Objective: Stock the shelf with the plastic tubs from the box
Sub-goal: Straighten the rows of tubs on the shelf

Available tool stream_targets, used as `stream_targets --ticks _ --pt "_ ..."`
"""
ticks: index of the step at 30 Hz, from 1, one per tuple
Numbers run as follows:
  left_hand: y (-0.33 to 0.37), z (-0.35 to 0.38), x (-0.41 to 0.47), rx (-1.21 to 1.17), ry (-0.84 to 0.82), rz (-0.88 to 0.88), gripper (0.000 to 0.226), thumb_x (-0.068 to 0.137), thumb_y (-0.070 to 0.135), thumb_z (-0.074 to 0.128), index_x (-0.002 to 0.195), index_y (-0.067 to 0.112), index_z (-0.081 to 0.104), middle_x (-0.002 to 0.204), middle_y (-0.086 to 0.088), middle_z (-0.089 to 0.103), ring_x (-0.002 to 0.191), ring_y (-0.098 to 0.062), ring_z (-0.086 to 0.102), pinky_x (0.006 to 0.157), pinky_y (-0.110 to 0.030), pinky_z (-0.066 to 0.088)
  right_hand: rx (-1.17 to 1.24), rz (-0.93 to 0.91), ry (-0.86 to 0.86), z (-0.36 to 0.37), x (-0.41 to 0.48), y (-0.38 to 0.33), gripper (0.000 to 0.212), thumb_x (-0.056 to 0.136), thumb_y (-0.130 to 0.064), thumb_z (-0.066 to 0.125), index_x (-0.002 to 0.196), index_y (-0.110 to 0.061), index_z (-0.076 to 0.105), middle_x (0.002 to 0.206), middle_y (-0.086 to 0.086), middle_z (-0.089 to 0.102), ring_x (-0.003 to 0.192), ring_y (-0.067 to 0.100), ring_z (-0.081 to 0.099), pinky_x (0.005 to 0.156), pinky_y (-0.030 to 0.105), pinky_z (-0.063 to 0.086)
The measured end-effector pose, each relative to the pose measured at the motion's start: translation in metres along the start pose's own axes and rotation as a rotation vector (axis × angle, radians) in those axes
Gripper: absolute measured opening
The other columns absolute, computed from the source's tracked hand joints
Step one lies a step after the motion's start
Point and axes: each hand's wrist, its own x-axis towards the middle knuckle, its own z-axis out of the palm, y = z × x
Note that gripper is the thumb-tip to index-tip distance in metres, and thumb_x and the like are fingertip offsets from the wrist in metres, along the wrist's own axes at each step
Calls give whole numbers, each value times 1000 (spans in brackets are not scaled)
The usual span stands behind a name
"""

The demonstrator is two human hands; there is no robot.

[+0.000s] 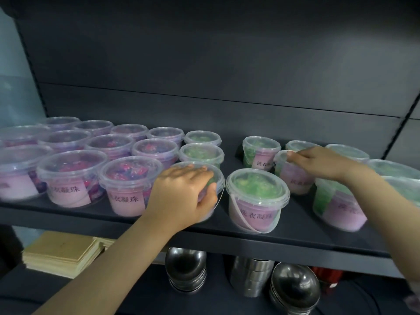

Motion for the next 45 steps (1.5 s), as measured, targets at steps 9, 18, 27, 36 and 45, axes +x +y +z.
stream_targets --ticks 9,18,27,36,45 --pt "-1 0 0 32 -34 -2 31 86 31 49 79 14 74 88 2 75 86 -18 71 81 -30 50 104 -253 -95 19 12 -52 50 95 -59 30 123 -34 63 144 -4 48 135 15 39 116 35 25" --pt "-4 -2 2 -1 -108 5 35 87 33 45 84 13 73 93 -1 75 85 -22 70 75 -37 54 165 -214 -213 18 27 -78 54 93 -65 30 118 -33 65 135 -12 53 124 13 48 109 36 35" --pt "-10 -4 5 9 -144 64 44 93 40 38 94 14 73 93 -1 75 83 -20 71 64 -36 56 123 15 -152 2 73 -48 66 96 -61 25 143 -19 45 152 7 37 139 28 36 113 37 24" --pt "-12 -1 2 -15 -108 67 47 95 40 35 102 13 73 105 -3 73 92 -20 71 73 -36 57 107 -47 -129 21 93 -75 57 98 -56 32 138 -20 51 149 10 41 136 33 38 113 40 28" --pt "-14 2 1 -21 -86 72 42 93 39 40 102 14 74 106 -3 73 93 -20 70 75 -35 57 -49 -100 -167 22 104 -91 63 96 -62 23 143 -25 45 156 6 31 142 32 28 117 43 21"
